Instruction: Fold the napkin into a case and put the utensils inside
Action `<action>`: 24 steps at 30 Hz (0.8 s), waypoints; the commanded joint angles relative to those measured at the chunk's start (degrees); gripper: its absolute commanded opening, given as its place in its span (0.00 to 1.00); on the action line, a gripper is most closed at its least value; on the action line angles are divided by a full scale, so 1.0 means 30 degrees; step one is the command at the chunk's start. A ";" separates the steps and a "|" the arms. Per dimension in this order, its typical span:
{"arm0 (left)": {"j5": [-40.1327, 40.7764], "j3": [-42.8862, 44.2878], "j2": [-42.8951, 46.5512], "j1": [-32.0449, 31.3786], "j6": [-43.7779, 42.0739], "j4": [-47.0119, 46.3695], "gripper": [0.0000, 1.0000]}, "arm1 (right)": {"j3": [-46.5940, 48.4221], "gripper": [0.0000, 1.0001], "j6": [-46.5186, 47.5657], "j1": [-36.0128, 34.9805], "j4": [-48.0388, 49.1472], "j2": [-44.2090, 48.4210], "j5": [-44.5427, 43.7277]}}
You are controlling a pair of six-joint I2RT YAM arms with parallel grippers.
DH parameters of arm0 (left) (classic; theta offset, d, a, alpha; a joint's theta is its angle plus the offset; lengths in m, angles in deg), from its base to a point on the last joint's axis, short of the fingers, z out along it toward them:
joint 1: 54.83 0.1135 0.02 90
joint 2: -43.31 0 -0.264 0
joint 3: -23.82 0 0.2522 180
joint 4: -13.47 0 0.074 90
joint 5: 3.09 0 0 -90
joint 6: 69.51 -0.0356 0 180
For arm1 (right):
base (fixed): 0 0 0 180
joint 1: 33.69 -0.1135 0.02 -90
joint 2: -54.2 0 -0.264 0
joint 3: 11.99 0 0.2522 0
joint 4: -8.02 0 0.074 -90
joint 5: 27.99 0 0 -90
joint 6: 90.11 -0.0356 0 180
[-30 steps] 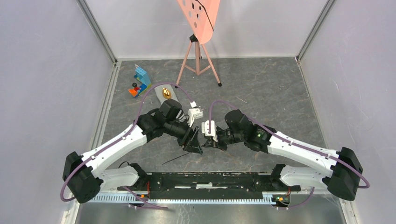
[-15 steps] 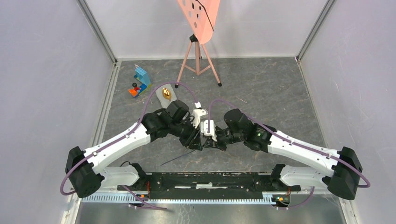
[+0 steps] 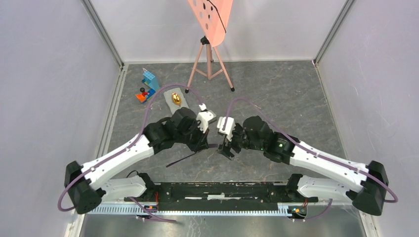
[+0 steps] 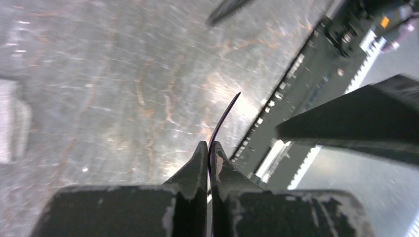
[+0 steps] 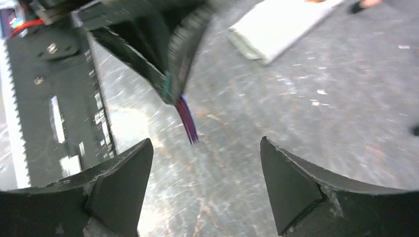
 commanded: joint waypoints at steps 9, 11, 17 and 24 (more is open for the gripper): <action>0.4423 -0.7197 0.8765 0.5247 0.7565 -1.5868 0.02 | -0.3375 0.89 -1.3355 0.0601 1.2593 0.0880 -0.1902; 0.5465 -0.8806 0.9206 0.5255 0.9571 -1.9974 0.02 | -0.4539 0.88 -1.6542 0.0177 1.7408 -0.0326 -0.0235; 0.5106 -0.9402 0.7815 0.5233 1.1259 -2.4302 0.02 | -0.2550 0.84 -1.7503 -0.1388 1.8720 -0.4500 -0.1296; 0.5369 -1.0286 0.7941 0.5232 1.2216 -2.5537 0.02 | -0.2156 0.63 -1.8561 -0.1452 1.9612 -0.6088 -0.1616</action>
